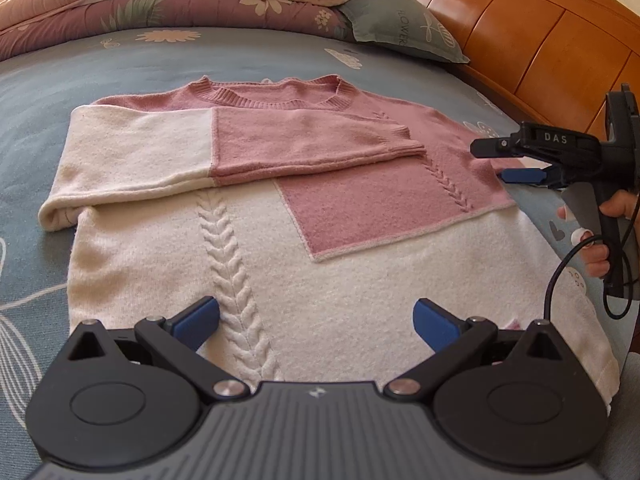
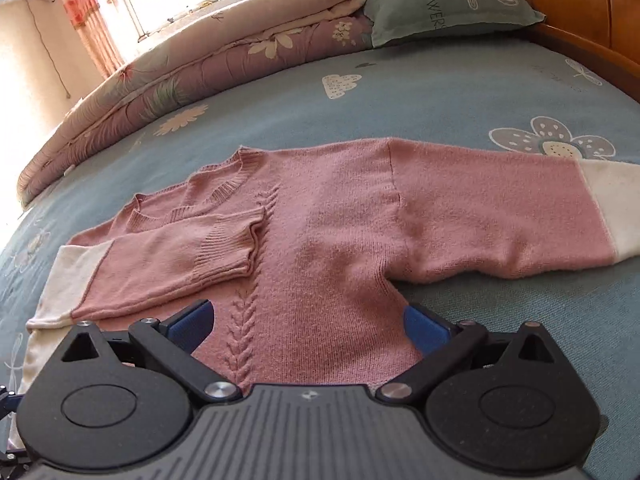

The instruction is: Fold clothes

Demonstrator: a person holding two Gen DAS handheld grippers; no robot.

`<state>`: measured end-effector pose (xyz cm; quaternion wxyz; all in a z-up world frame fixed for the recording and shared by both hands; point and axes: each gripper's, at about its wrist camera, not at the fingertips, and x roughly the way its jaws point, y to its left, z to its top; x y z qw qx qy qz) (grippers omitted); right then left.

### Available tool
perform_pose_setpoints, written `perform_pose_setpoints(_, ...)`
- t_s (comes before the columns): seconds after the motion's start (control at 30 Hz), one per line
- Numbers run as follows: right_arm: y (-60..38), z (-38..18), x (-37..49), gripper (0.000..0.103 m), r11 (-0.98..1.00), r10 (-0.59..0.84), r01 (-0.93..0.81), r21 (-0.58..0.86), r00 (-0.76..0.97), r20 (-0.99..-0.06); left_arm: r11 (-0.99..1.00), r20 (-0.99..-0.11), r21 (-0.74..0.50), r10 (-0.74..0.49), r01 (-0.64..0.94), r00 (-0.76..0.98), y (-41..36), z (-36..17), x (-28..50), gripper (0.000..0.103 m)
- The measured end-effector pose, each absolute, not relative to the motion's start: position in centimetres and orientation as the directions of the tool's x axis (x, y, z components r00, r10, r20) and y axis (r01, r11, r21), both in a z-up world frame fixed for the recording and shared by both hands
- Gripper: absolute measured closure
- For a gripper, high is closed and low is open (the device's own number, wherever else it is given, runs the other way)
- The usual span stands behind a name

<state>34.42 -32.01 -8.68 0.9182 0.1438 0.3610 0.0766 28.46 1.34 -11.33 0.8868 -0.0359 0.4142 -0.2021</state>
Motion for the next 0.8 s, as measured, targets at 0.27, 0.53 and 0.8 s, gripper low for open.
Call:
perform_pose_setpoints(0.27, -31.1, -9.6, 35.6, 0.000, 0.927, 0.338, -0.124, 0.354, 0.686, -0.644, 0.912, -0.714, -0.257, -0.402, 0.320, 0.573, 1.8, -11.3, 28.6, 0.001)
perform_pose_setpoints(0.53, -32.2, -10.1, 36.9, 0.000, 0.931, 0.306, -0.067, 0.358, 0.677, -0.669, 0.909, -0.713, -0.268, -0.411, 0.321, 0.568, 1.9, -11.3, 28.8, 0.001)
perform_pose_setpoints(0.8, -31.9, -9.0, 29.4, 0.000, 0.881, 0.430, -0.124, 0.456, 0.610, -0.665, 0.915, -0.717, -0.235, -0.390, 0.327, 0.577, 1.4, -11.4, 28.5, 0.001)
